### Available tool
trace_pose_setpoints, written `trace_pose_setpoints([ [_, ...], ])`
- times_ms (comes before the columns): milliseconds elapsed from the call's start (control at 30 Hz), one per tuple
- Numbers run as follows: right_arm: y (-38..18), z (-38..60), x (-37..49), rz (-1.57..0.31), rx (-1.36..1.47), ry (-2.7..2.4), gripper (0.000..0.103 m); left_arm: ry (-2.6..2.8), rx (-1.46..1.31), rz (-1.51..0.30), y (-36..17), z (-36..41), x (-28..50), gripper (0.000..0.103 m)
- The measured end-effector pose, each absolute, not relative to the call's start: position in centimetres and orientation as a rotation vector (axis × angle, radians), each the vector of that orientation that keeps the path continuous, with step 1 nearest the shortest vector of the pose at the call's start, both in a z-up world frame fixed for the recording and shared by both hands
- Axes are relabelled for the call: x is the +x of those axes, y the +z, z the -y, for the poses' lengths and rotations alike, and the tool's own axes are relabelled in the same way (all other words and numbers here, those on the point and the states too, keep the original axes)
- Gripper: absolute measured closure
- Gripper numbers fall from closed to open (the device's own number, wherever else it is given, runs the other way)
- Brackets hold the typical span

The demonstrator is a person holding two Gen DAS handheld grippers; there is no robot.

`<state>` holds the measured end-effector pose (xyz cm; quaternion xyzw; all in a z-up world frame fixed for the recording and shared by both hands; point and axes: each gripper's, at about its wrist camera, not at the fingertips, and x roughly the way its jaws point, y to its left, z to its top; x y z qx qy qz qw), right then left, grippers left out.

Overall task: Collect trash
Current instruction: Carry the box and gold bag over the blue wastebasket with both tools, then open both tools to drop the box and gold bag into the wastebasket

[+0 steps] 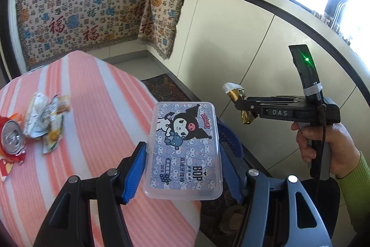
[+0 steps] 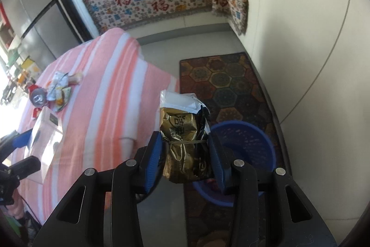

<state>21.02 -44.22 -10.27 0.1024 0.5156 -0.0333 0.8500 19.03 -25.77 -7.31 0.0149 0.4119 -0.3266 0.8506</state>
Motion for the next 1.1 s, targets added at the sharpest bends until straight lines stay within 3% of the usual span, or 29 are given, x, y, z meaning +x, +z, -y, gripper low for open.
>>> trace_pose_setpoints([
  [400, -16.7, 52.6, 19.6, -1.14, 0.336, -0.207, 0.061, -0.749, 0.06, -0.963, -12.7, 35.7, 22.6, 0.04],
  [967, -17.0, 57.0, 18.5, -1.114, 0.45, -0.255, 0.06, -0.785, 0.096, -1.062, -19.6, 42.9, 26.7, 0.039],
  [1100, -16.9, 57.3, 18.7, -1.102, 0.451, -0.269, 0.056, -0.808, 0.108, -1.045, -20.5, 43.8, 26.8, 0.039],
])
